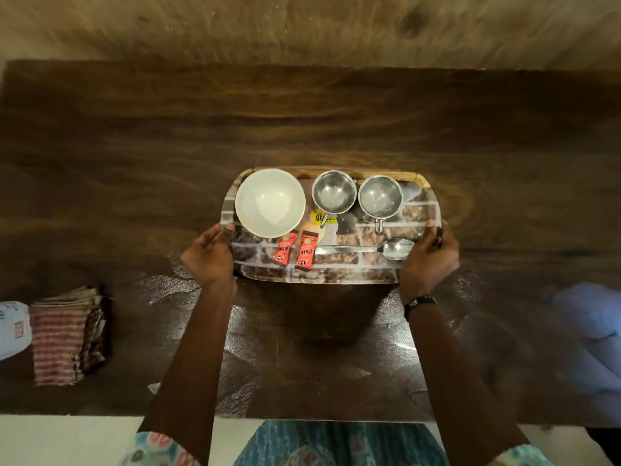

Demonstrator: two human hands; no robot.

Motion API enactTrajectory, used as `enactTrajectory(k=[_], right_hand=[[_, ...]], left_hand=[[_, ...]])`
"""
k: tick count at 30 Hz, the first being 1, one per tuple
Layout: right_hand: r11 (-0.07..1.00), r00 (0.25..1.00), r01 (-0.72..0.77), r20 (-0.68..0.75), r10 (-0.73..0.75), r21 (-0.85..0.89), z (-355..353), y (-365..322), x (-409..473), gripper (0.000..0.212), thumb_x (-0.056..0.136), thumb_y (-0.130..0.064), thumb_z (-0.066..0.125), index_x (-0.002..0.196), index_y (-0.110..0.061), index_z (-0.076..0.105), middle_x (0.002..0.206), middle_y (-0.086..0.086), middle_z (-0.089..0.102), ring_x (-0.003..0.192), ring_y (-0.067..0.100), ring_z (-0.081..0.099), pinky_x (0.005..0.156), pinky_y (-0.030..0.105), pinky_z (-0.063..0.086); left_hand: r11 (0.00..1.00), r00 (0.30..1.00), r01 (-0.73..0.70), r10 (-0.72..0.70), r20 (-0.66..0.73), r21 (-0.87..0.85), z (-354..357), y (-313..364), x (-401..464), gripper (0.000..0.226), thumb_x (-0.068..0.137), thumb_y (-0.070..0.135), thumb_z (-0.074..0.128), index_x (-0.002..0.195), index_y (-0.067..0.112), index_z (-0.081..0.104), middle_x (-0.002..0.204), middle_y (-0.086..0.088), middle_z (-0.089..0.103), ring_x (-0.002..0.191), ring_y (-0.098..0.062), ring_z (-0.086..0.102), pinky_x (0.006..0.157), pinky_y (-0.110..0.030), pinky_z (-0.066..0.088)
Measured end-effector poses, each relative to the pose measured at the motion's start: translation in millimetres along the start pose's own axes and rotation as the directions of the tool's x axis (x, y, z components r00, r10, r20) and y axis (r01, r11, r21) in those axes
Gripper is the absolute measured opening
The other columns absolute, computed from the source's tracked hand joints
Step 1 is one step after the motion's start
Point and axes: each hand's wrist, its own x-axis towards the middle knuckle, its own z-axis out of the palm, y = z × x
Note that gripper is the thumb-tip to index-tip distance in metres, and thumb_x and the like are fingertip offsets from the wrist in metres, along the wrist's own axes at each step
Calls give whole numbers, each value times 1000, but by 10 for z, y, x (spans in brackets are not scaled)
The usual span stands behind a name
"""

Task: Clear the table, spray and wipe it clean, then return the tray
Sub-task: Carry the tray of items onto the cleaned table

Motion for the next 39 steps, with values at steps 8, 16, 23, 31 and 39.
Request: enactTrajectory(k=[8, 16, 23, 31, 39], right_hand=[[1000, 999, -1, 43, 2, -10, 6, 52, 10, 33, 96, -7, 53, 128, 3, 56, 118, 23, 60, 104, 31, 62, 89, 32, 52], [1000, 999, 17, 51, -17, -8, -12, 43, 19, 32, 96, -8, 53, 125, 4, 58, 116, 22, 62, 103, 30, 63, 85, 28, 52], [995, 993, -90, 78, 86, 47, -24, 89, 70, 32, 95, -11, 54, 123, 6, 58, 120, 20, 63, 110, 31, 62, 65, -6, 40], [997, 996, 10, 90, -3, -79, -199, -77, 48, 40, 96, -25, 55, 129, -2, 54, 130, 18, 48, 119, 28, 47, 94, 28, 42], [819, 811, 553, 128, -571, 152, -49, -724, -790, 29, 98, -18, 48, 121, -1, 55, 121, 21, 53, 112, 30, 49, 95, 33, 42]], left_hand=[[999, 999, 46, -46, 18, -23, -50, -16, -20, 19, 73, 5, 79, 89, 3, 69, 95, -18, 70, 89, -34, 69, 82, -56, 55], [993, 992, 115, -113, 51, -32, -60, 5, 47, 17, 72, 4, 79, 76, 14, 66, 98, -20, 71, 94, -37, 69, 84, -58, 54], [999, 998, 42, -43, 56, 28, -39, 35, -11, 15, 74, 3, 77, 73, 15, 67, 75, 0, 68, 74, -21, 65, 84, -54, 55], [990, 991, -121, 116, 67, 78, -198, 59, -60, 17, 82, 14, 72, 95, 4, 67, 91, -10, 71, 84, -16, 65, 90, -41, 55], [815, 830, -548, 558, -1, 187, -890, 225, -386, 21, 94, 18, 58, 113, 8, 60, 103, 5, 63, 90, 5, 59, 76, -7, 43]])
